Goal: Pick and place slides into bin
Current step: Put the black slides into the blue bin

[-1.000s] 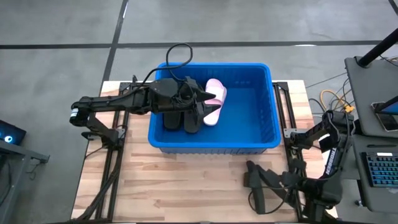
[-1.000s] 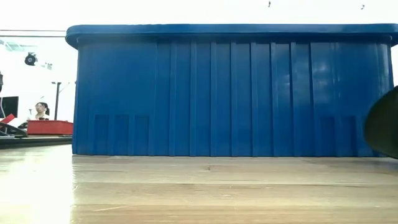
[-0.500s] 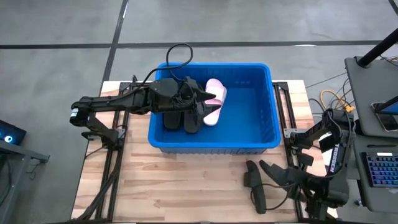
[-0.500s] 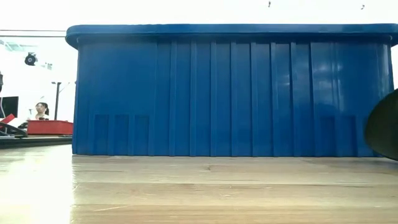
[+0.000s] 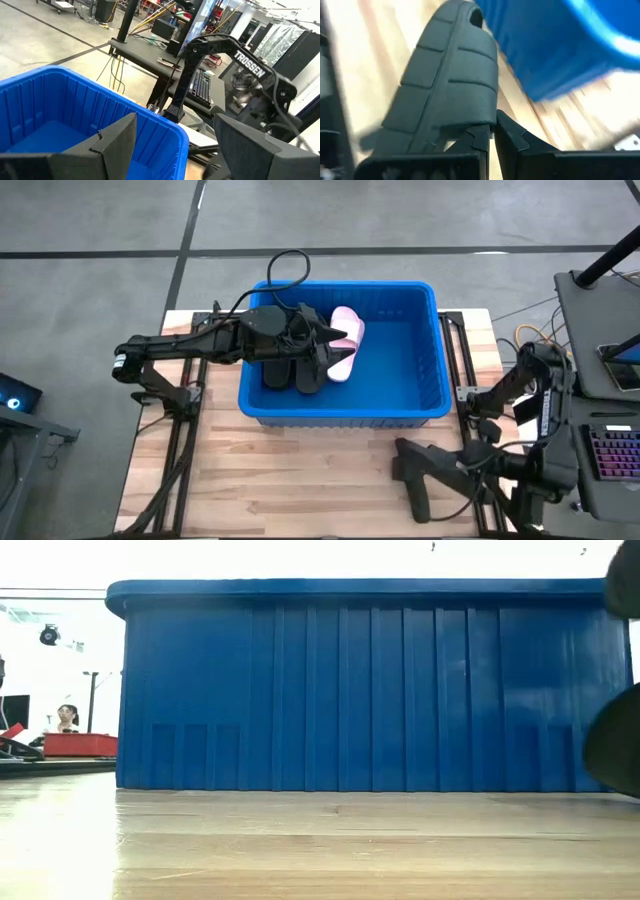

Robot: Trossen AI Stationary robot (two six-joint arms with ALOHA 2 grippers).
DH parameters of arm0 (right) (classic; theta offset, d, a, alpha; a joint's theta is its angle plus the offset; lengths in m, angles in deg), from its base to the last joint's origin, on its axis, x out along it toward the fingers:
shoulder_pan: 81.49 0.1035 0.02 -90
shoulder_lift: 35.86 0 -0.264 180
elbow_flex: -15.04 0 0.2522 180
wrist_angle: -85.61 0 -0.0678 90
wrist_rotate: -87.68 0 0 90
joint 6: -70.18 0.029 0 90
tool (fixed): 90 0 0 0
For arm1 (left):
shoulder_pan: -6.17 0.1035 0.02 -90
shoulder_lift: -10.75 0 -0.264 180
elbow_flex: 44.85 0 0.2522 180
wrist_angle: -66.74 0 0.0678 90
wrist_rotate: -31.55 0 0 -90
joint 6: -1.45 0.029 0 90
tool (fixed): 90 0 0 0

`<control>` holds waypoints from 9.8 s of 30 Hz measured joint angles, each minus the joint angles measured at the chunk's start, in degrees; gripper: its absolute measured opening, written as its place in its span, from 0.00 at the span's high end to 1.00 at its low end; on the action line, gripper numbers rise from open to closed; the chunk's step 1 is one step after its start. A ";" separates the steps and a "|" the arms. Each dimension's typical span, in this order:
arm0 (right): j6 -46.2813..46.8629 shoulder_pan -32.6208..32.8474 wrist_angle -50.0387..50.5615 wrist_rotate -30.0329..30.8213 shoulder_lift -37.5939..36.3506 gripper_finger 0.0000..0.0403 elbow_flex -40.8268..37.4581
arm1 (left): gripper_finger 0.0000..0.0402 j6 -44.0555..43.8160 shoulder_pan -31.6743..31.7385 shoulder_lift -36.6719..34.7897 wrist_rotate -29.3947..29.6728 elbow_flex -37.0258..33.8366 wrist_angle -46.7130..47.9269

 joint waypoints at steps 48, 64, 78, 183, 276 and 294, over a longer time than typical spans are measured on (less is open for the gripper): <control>-72.84 -53.52 -2.49 21.52 -7.13 0.98 46.88 | 0.38 12.85 0.07 -5.81 0.46 0.66 -0.24; -80.66 -83.95 0.00 6.81 7.29 0.98 49.49 | 0.38 23.07 0.11 -13.35 7.25 0.04 0.01; -79.50 -90.55 -0.08 6.59 14.04 0.98 34.46 | 0.38 30.51 0.12 -13.81 17.06 -0.14 3.41; -63.92 -53.48 -22.84 -18.24 -18.89 0.44 16.01 | 0.38 38.84 0.11 -8.84 21.27 -1.01 3.23; -60.42 -23.36 -16.84 -11.07 26.39 0.97 2.53 | 0.38 31.52 -0.07 -7.10 21.20 -1.03 3.50; -55.45 -23.88 -9.55 -1.38 5.14 0.98 24.79 | 0.38 31.45 -0.07 -7.13 21.18 -1.03 3.32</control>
